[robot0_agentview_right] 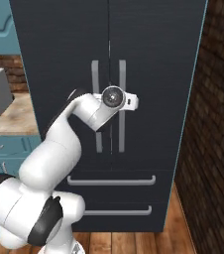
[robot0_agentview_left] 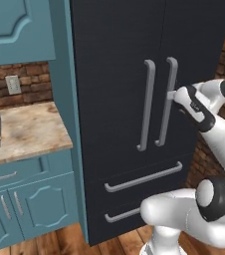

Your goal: Place one of the steaks on the plate and the other in the bowl. Then place the bowl in the fridge.

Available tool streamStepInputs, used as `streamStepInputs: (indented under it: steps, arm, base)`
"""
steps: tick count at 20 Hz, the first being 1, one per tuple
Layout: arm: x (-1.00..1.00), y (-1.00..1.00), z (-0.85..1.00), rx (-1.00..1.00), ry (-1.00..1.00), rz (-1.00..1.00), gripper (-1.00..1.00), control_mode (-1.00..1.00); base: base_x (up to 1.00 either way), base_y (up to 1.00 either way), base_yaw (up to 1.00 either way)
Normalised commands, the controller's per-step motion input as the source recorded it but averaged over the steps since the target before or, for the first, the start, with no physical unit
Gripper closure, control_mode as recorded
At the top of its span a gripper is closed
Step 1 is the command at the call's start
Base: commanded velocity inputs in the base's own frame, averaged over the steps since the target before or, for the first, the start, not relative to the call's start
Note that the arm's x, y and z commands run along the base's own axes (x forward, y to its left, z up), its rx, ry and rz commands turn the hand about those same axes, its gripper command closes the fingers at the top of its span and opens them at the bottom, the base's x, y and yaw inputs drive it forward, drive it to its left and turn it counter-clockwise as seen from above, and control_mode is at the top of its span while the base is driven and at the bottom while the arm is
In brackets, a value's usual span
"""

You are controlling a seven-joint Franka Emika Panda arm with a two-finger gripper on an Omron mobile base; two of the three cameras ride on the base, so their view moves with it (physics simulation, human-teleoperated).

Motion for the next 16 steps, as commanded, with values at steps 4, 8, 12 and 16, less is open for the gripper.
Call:
streamStepInputs:
  steps: [4,8,12,16]
  arm:
    - [0.56,-0.03,-0.12,0.00,0.00,0.01,-1.00,-1.00]
    - [0.57,-0.15,-0.10,0.01,0.00,0.03,-1.00,-1.00]
    - [0.55,-0.26,-0.10,0.02,0.00,0.04,-1.00,-1.00]
    - [0.54,-0.21,-0.10,0.02,0.00,0.05,-1.00,-1.00]
  base:
    - [0.00,0.00,0.00]
    - [0.00,0.00,0.00]
    - [0.00,0.00,0.00]
    - [0.00,0.00,0.00]
